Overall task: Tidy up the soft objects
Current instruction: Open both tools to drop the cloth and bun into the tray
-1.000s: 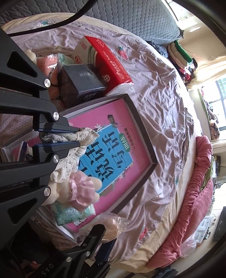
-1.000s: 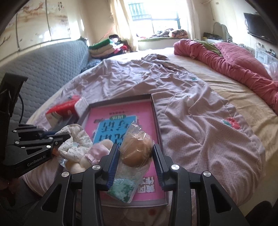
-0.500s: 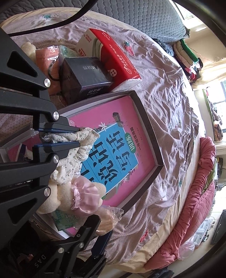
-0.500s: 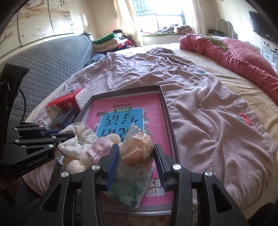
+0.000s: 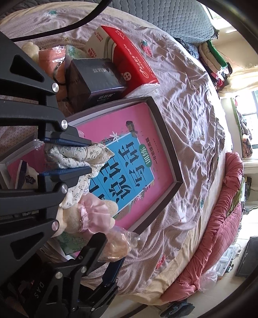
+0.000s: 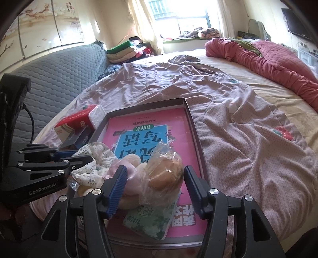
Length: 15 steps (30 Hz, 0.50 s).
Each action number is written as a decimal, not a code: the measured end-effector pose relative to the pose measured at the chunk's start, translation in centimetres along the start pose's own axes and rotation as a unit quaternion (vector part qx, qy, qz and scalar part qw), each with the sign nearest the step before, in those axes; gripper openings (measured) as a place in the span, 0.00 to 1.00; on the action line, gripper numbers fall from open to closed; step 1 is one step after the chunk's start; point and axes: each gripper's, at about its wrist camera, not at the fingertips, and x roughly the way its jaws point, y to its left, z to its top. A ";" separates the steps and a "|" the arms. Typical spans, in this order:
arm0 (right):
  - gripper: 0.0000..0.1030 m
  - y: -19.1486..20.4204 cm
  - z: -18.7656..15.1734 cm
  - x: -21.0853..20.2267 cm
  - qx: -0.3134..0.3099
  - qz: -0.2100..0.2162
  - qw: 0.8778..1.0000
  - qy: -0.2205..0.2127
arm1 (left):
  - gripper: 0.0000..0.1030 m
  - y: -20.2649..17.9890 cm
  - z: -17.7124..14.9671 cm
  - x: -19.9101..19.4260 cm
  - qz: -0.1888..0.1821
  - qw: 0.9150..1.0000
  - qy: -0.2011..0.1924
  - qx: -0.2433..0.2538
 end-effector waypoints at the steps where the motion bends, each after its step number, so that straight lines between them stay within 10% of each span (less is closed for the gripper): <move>1: 0.62 -0.1 -0.1 0.0 0.000 0.000 1.000 0.001 | 0.22 0.1 0.0 -0.1 -0.003 1.000 -0.001 -0.002; 15: 0.72 -0.3 0.2 -0.9 0.006 -0.025 1.000 -0.012 | 0.52 0.4 0.2 -1.7 -0.009 1.000 -0.022 -0.002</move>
